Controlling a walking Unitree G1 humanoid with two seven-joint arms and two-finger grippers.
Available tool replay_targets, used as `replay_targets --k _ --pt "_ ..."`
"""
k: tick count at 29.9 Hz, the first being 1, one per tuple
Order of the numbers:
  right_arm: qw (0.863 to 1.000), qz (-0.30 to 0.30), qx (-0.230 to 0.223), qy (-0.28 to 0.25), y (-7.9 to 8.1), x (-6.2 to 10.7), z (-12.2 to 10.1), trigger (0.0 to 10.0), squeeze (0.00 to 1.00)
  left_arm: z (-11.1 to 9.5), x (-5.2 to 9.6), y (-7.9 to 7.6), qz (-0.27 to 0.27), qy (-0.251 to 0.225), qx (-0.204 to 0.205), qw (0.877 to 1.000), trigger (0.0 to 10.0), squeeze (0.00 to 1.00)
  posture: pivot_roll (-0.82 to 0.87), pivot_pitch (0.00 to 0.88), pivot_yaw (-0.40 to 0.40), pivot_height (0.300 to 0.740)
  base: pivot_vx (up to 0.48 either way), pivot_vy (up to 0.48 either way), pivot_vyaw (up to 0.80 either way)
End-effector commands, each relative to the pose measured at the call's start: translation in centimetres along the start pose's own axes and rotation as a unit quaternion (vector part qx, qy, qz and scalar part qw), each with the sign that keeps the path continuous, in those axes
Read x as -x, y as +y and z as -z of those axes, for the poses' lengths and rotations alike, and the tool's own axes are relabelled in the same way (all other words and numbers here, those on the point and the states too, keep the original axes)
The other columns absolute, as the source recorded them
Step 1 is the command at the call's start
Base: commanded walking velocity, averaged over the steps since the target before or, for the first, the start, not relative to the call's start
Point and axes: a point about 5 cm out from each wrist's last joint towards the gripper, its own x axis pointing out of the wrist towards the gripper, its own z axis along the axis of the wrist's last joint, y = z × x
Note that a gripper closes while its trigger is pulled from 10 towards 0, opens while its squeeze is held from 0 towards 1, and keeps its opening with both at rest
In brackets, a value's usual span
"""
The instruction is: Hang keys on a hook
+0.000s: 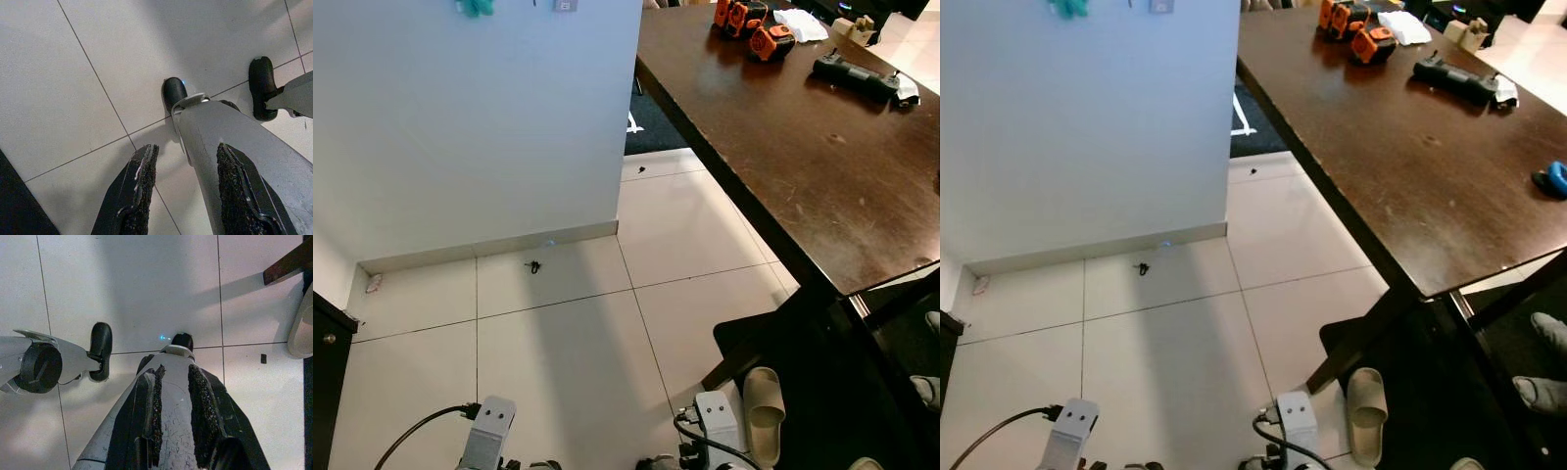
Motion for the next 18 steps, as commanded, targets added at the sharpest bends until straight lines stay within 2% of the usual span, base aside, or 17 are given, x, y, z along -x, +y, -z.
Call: replay_targets --k 1,18 --pt "1.000 -0.007 -0.007 0.021 0.35 0.38 1.68 10.0 0.00 1.63 0.24 -0.12 0.002 0.020 0.000 1.000 10.0 0.00 -0.07 0.103 0.027 0.740 0.000 0.000 0.00" --pt "1.000 -0.007 -0.002 0.024 0.36 0.44 1.89 10.0 0.00 2.08 0.32 -0.16 0.003 0.024 0.002 1.000 10.0 0.00 -0.07 0.111 0.024 0.740 0.000 0.000 0.00"
